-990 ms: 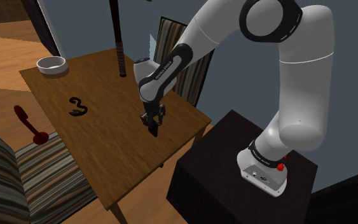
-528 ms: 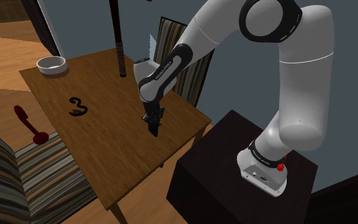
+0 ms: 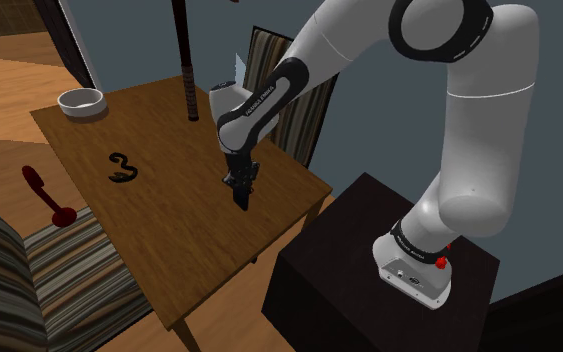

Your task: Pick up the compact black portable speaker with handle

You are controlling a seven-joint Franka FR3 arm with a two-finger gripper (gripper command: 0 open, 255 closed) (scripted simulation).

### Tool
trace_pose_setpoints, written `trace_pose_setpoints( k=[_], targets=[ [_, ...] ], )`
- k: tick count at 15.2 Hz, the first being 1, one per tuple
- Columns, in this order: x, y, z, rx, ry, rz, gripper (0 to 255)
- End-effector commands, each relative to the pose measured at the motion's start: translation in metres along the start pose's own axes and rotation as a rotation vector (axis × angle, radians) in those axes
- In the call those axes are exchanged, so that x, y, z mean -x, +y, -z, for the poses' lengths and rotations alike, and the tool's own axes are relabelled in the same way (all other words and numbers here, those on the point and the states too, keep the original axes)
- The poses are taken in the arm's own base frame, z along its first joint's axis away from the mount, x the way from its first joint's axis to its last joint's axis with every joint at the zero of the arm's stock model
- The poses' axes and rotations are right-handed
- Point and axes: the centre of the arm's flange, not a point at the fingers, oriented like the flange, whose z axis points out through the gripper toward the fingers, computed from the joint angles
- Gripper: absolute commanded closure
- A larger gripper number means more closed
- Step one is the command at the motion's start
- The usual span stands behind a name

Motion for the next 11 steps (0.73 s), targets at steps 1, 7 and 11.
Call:
trace_pose_setpoints(
  k=[1,7,11],
  targets=[
    [0.004,0.000,0.010,0.000,0.000,0.000,255],
    [0.013,0.000,0.040,0.000,0.000,0.000,255],
    [0.016,0.000,0.051,0.000,0.000,0.000,255]
  ],
)
